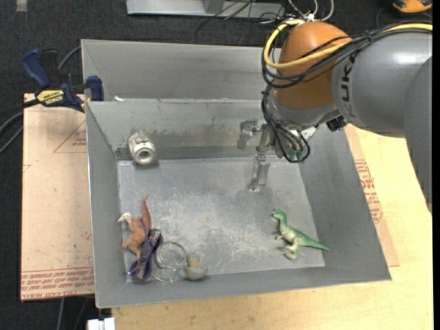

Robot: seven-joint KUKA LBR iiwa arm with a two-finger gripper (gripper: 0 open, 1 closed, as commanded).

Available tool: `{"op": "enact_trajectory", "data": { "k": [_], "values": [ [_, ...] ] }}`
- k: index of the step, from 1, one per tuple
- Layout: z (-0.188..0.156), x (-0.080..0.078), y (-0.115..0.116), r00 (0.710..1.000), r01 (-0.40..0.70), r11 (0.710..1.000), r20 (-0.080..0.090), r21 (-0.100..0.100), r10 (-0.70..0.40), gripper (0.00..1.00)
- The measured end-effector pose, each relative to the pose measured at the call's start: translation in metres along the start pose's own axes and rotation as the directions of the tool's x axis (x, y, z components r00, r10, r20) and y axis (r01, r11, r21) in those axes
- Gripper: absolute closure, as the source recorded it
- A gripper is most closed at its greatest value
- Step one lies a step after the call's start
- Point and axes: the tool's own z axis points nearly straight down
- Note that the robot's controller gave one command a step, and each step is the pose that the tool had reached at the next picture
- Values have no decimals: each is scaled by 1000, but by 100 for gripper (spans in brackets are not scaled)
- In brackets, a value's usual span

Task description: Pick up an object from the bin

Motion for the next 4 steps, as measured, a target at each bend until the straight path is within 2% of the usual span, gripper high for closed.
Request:
{"op": "enact_trajectory", "data": {
  "k": [1,2,3,4],
  "values": [
    [-5,-1,0,1000,0,1000,7,0,0,0],
    [-12,30,-31,968,251,968,1,0,-251,0],
    [-1,30,-26,990,141,990,9,-1,-141,0],
    [3,91,-50,911,411,911,-1,-1,-411,0]
  ]
}}
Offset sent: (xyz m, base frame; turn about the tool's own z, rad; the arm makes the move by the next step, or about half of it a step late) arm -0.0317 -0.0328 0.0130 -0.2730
